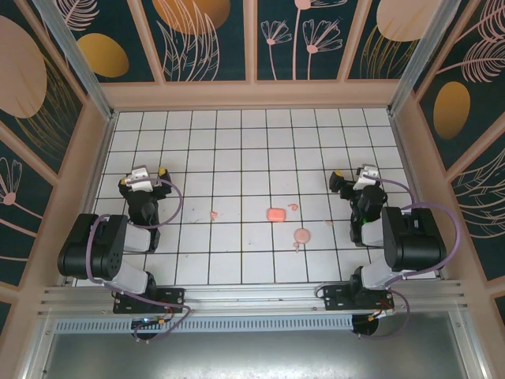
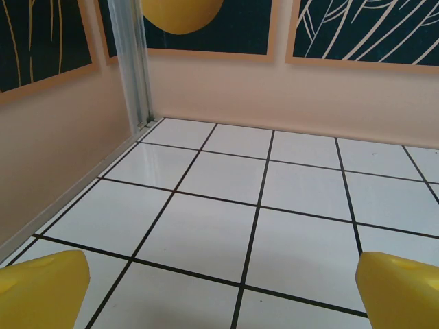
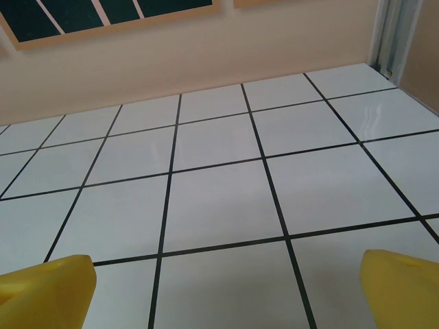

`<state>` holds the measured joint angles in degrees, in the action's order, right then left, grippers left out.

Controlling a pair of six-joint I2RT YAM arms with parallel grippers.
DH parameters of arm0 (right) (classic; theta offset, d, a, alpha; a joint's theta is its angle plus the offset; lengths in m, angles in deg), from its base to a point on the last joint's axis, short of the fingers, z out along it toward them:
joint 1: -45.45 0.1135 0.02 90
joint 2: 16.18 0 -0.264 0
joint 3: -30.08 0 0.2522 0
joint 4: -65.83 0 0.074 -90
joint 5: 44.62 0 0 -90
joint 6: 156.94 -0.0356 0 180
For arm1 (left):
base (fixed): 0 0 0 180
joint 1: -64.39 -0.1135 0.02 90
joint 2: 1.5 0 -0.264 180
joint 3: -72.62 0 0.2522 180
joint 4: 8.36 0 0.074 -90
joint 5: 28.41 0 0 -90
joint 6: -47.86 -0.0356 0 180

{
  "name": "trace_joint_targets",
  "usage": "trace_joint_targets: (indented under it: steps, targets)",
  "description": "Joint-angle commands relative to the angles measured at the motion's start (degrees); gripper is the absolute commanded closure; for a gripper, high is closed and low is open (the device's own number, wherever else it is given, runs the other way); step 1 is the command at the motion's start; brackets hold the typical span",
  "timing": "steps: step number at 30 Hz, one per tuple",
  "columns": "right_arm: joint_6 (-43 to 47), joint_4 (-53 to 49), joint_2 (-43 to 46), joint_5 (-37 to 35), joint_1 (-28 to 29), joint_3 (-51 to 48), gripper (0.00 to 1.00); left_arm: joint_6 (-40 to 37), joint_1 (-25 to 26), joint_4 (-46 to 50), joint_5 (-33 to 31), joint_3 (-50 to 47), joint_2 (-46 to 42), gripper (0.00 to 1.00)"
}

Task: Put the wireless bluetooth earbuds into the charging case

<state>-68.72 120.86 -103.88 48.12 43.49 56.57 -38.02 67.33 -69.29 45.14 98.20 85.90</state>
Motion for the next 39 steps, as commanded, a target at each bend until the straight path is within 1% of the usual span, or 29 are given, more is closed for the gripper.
trace_joint_targets:
  steps: [1,32,35,37,39]
  targets:
    - [1.2,1.8,-0.5,0.2,-0.5,1.0,0.01,0.6,-0.4,-0.3,0.9,0.7,-0.3,0.01]
    - [1.2,1.5,0.0,0.3,-0.5,1.1,0.01,0.6,-0.4,-0.5,0.9,0.6,-0.4,0.01]
    - [1.3,-3.9,3.5,0.6,-0.4,2.4,0.01,-0.4,-0.4,0.4,2.8,0.6,-1.7,0.01]
    - [1.1,-12.9,7.5,0.3,-0.4,5.0,0.01,-0.1,-0.4,4.7,2.1,1.6,-4.4,0.02]
    - [0.9,-22.4,10.8,0.4,-0.4,8.1,0.01,0.7,-0.4,12.5,1.4,4.1,-7.8,0.02]
